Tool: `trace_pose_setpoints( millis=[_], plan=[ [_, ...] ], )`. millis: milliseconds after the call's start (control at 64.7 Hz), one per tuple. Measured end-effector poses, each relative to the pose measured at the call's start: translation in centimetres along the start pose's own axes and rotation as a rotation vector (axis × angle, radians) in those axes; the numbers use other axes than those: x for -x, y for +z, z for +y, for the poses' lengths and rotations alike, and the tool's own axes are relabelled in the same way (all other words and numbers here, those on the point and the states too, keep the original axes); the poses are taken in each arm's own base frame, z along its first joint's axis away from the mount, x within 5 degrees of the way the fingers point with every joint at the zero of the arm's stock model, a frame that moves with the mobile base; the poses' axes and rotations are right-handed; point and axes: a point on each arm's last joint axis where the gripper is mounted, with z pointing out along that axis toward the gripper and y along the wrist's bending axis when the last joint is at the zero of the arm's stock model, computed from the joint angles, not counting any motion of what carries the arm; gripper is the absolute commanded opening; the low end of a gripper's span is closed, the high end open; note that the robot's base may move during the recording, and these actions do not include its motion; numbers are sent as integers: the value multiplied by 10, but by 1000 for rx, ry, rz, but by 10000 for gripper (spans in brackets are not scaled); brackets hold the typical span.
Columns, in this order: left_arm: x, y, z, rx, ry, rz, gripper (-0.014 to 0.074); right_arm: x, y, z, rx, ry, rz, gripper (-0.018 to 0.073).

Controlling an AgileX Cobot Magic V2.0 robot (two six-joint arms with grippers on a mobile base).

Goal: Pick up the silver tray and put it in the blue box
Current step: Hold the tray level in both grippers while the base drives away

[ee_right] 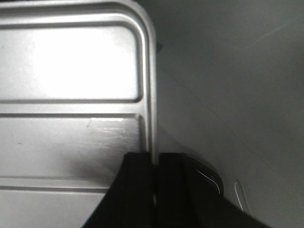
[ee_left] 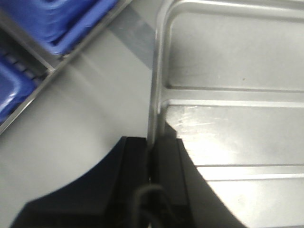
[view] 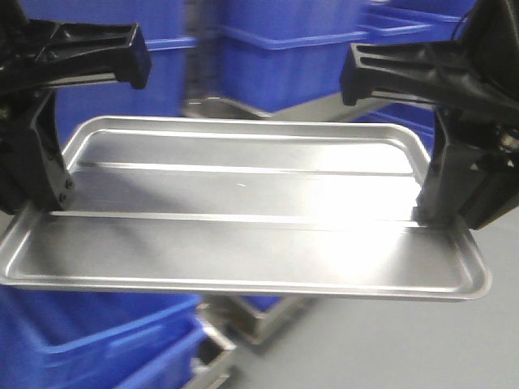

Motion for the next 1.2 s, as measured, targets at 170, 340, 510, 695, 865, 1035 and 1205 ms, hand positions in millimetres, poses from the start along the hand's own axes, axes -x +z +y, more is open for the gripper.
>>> trace_pose_setpoints(
  millis=[170,340,510,695,865,1035,1205],
  plan=[
    [0,0,0,0,-1,0,-104,0,0,0,0,0,0,53],
    [0,0,0,0,-1,0,-104,0,0,0,-2,0,1,53],
    [0,0,0,-4,-4,3,-104,-1,0,-1,-14,0,7,53],
    [0,0,-1,-10,-5,2,-104,-2,0,-2,-24,-2,14,53],
    [0,0,-1,-14,-9,5,-104,-2,0,-3,-35,-1,21,53],
    [-1,0,-2,-18,-8,6,-104,-3,0,-4,-43,-1,26,53],
    [-1,0,-2,-20,-8,5,-104,-3,0,-4,-47,2,31,53]
  ],
)
